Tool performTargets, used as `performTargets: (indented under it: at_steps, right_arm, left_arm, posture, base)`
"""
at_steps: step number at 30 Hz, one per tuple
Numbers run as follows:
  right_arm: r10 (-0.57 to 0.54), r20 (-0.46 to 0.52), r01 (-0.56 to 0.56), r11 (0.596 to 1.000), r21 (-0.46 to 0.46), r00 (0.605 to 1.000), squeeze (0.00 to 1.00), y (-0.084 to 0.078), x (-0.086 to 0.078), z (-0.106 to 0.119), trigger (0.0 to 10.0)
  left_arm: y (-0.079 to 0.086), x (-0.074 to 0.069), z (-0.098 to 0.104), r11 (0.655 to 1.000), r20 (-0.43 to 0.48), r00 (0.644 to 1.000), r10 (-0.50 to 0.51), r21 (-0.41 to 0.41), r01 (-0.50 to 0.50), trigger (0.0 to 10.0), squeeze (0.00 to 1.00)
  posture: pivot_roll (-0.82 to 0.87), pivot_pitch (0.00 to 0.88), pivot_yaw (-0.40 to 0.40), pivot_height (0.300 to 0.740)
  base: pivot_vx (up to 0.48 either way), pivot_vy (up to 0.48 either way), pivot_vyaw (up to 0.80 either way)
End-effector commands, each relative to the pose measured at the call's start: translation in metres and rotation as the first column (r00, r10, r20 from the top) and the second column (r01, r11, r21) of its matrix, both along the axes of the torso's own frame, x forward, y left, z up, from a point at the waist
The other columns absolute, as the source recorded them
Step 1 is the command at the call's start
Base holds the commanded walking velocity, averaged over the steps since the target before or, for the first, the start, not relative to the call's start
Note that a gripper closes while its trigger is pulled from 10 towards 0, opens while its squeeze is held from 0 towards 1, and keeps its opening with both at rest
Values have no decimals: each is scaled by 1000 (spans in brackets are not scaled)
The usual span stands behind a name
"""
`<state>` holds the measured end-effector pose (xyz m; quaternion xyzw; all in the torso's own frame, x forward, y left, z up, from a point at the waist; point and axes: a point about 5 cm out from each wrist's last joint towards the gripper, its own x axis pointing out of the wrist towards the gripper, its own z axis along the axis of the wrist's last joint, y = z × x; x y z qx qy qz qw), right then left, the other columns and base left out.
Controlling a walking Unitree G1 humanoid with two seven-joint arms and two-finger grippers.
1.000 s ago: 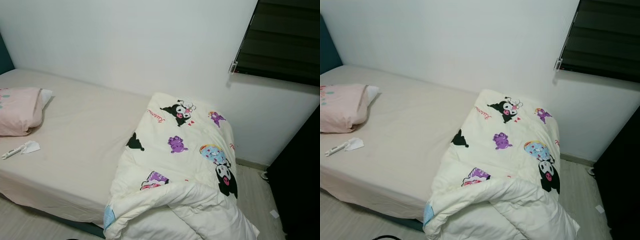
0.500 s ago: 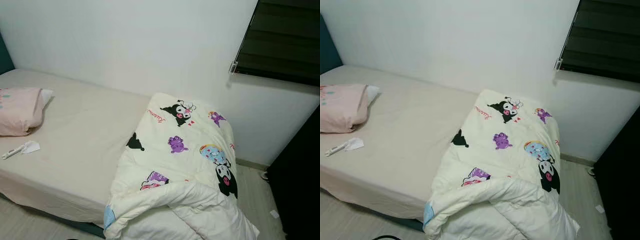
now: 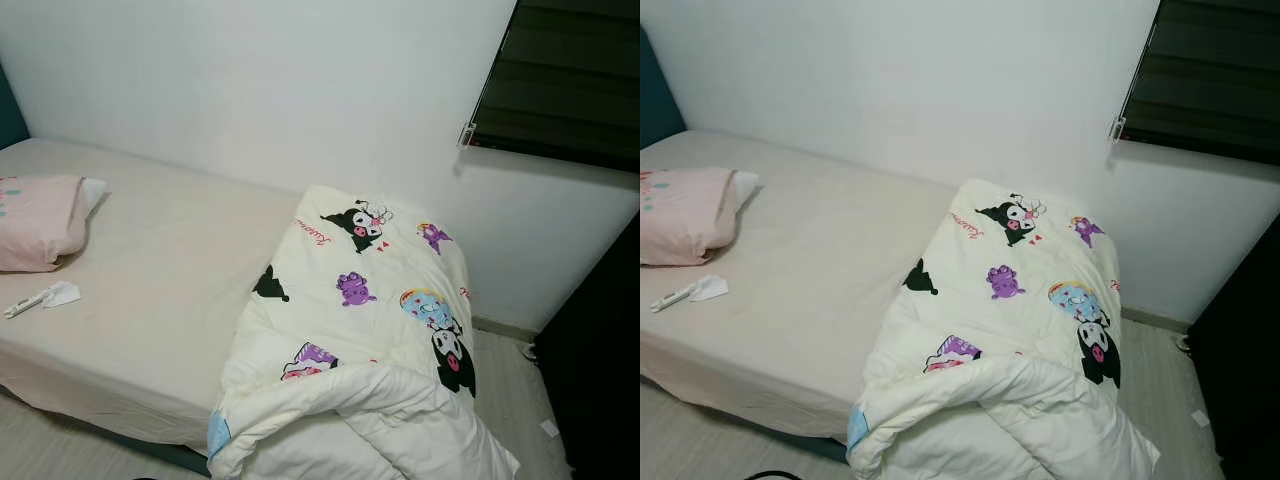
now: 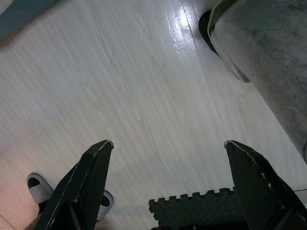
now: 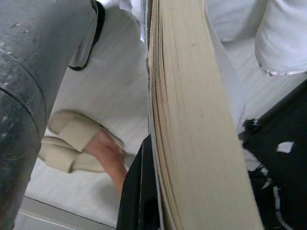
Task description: Clean up the room
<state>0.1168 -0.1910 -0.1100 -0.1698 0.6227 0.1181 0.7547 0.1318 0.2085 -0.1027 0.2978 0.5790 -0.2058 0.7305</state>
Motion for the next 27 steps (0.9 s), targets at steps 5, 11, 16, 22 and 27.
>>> performTargets:
  at_steps: [5,11,16,22,27]
  right_arm:
    - [-450,59,436,885,165,891,0,25,-10,-5,10000]
    - [-631,74,599,762,246,772,0,28,-11,-6,10000]
    - [-617,64,581,767,271,784,0,29,-11,-6,10000]
    - [-601,65,567,779,267,796,0,28,-12,-6,10000]
    - [-589,80,549,788,280,804,0,28,-10,-5,10000]
  left_arm:
    - [-24,-2,-4,984,16,991,136,-114,-133,10000,0]
    - [-20,-6,-5,919,77,921,382,-134,-371,10000,0]
    - [-20,-7,-6,922,76,924,375,-132,-364,10000,0]
    - [-22,-8,-6,916,68,920,386,-143,-374,10000,0]
    - [-23,-7,-6,910,70,915,398,-153,-385,10000,0]
  posture:
    - [38,0,-75,740]
    - [36,4,-82,740]
    - [32,5,-76,740]
    - [30,8,-75,740]
    - [25,10,-76,740]
  base:
    - [0,0,0]
    - [0,0,0]
    - [0,0,0]
    - [0,0,0]
    - [0,0,0]
